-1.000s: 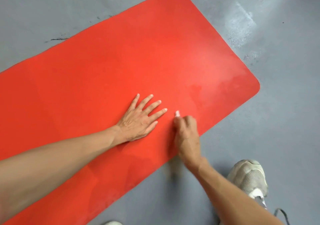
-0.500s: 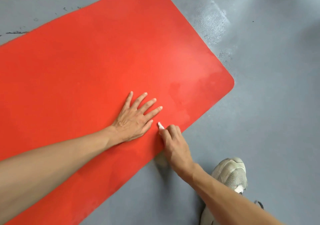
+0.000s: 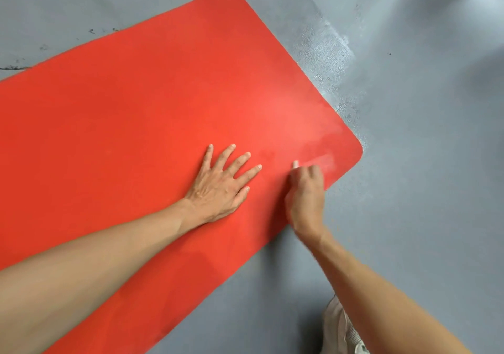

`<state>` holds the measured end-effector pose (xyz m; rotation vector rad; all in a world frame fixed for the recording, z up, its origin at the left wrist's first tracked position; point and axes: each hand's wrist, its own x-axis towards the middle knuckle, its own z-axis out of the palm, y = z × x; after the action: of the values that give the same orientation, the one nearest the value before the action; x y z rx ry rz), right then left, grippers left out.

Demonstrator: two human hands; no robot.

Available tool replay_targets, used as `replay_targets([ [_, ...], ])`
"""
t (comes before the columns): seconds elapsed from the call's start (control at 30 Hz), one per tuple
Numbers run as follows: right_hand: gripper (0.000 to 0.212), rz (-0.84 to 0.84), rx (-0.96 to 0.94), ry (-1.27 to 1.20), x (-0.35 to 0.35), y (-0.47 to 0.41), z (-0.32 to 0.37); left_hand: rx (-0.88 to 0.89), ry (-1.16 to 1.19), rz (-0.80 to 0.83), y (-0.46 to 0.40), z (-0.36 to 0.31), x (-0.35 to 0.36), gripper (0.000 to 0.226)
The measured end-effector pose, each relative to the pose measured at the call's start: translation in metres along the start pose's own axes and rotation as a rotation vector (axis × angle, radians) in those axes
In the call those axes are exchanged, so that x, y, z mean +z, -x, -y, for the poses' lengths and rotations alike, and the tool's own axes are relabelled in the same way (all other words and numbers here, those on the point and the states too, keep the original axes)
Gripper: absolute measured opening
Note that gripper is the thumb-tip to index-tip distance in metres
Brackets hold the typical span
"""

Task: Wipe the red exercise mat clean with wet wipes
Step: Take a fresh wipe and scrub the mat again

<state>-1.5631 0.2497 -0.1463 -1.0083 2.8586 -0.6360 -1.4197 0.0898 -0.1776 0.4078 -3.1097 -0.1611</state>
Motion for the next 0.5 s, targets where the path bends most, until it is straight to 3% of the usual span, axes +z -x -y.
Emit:
replay_targets([
  [0.07,0.016,0.163,-0.308,0.034,-0.007,0.011,-0.009,-0.004,0.005,-0.003,-0.002,-0.004,0.002,0.058],
  [0.13,0.014,0.179,-0.422,0.062,-0.017,-0.026,-0.044,-0.006,0.01,-0.009,-0.002,-0.005,0.003,0.058],
  [0.2,0.019,0.023,-0.244,0.08,-0.025,-0.076,-0.08,-0.008,0.012,-0.024,-0.002,-0.002,0.004,0.058],
  [0.3,0.023,-0.13,0.218,-0.013,-0.028,-0.121,-0.099,-0.009,0.005,-0.046,-0.004,0.003,0.005,0.061],
  [0.37,0.027,-0.175,0.295,-0.024,-0.014,-0.111,-0.078,-0.02,0.008,-0.054,-0.009,0.007,0.004,0.064],
  [0.43,0.024,-0.154,0.12,-0.054,-0.004,-0.078,-0.045,-0.044,0.013,-0.062,-0.018,0.011,0.002,0.066],
  [0.5,0.016,0.036,-0.207,-0.072,0.0,-0.03,-0.023,-0.073,0.018,-0.058,-0.029,0.015,0.0,0.068],
])
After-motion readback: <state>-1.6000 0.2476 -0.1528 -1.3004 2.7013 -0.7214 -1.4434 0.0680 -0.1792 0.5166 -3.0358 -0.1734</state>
